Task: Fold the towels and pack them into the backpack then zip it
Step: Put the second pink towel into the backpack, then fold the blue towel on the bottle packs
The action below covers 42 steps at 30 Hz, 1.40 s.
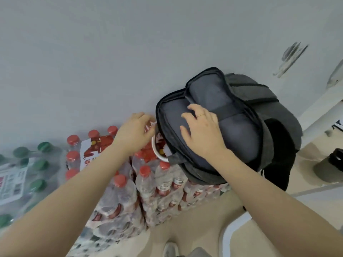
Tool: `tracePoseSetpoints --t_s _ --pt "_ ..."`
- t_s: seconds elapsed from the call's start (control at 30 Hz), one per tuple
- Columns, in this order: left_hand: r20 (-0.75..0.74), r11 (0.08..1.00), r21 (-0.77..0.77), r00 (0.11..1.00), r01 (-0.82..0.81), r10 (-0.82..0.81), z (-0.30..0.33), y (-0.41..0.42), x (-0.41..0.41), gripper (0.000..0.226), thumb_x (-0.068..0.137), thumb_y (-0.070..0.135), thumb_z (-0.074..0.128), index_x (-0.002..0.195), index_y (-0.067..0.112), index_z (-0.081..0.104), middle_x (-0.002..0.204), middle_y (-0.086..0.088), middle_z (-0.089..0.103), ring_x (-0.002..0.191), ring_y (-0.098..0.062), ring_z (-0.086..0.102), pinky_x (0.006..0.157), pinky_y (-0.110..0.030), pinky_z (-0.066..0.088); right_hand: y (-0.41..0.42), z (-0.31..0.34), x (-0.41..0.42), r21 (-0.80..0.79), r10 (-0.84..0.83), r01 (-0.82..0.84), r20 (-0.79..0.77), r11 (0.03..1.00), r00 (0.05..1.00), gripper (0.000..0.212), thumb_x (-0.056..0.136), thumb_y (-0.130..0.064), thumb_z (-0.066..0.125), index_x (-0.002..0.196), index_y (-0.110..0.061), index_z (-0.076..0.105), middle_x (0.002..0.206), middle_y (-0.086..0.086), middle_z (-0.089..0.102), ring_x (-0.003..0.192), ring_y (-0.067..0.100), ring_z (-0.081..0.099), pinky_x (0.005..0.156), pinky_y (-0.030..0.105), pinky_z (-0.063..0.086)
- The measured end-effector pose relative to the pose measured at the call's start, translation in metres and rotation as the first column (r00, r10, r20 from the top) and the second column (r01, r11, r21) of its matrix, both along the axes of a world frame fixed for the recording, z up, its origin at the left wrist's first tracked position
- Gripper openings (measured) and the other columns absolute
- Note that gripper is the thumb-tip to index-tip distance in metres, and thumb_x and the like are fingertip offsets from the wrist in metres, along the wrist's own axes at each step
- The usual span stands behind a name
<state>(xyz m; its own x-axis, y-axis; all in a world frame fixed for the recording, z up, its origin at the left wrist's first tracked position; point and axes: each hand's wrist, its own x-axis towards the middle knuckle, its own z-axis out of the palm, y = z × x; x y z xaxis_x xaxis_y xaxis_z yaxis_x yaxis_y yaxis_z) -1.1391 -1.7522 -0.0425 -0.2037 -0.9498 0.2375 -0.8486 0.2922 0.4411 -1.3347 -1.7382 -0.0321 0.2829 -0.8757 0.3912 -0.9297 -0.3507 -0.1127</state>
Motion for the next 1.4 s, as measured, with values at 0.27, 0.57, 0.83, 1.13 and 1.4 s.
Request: tracePoseSetpoints --t_s 0.27,0.57,0.83,1.13,1.4 --pt "-0.127 0.967 0.021 0.958 -0.255 0.256 -0.009 0.096 0.072 0.022 0.082 0.022 0.044 0.087 0.009 0.060 0.078 -0.001 0.059 0.067 -0.016 0.050 0.065 -0.028 0.039 0.020 -0.001 0.098 0.281 0.539 -0.535 0.069 0.797 0.839 0.025 0.094 -0.023 0.041 0.103 -0.011 0.061 0.105 0.006 0.062 0.095 0.026 0.058 0.075 0.037 0.048" --pt "-0.094 0.710 0.140 0.705 -0.690 0.703 -0.030 0.324 0.153 0.008 0.087 0.017 0.051 0.090 0.012 0.056 0.077 -0.001 0.059 0.072 -0.022 0.057 0.067 -0.032 0.046 0.147 -0.028 0.224 0.509 0.887 -0.759 -0.019 0.407 0.462 0.025 0.094 -0.024 0.040 0.104 -0.010 0.059 0.109 0.005 0.056 0.099 0.025 0.056 0.077 0.035 0.047" --pt "-0.036 0.263 0.202 0.261 -0.944 0.965 -0.047 0.617 0.167 0.012 0.088 0.015 0.053 0.100 0.012 0.055 0.081 0.001 0.056 0.077 -0.021 0.054 0.072 -0.032 0.045 0.387 -0.055 0.313 0.553 0.995 -0.832 0.064 0.032 0.080 0.027 0.095 -0.026 0.041 0.112 -0.014 0.058 0.117 0.008 0.058 0.105 0.026 0.055 0.085 0.034 0.043" --pt "-0.174 -0.335 0.267 -0.387 -0.904 0.906 -0.053 0.901 0.108 0.005 0.089 0.012 0.051 0.091 0.016 0.050 0.079 0.000 0.056 0.068 -0.016 0.051 0.061 -0.022 0.039 0.651 -0.063 0.384 0.594 0.937 -0.741 0.067 -0.313 -0.343 0.024 0.095 -0.026 0.042 0.109 -0.016 0.059 0.114 0.002 0.060 0.103 0.020 0.054 0.083 0.035 0.046" --pt "-0.333 -0.580 0.354 -0.678 -0.734 0.656 -0.070 1.056 0.122 0.009 0.090 0.013 0.049 0.097 0.018 0.052 0.081 0.001 0.056 0.069 -0.017 0.053 0.056 -0.023 0.039 0.855 -0.072 0.473 0.580 0.808 -0.639 0.060 -0.506 -0.586 0.022 0.094 -0.026 0.043 0.105 -0.017 0.060 0.104 -0.001 0.062 0.090 0.019 0.057 0.075 0.036 0.050"
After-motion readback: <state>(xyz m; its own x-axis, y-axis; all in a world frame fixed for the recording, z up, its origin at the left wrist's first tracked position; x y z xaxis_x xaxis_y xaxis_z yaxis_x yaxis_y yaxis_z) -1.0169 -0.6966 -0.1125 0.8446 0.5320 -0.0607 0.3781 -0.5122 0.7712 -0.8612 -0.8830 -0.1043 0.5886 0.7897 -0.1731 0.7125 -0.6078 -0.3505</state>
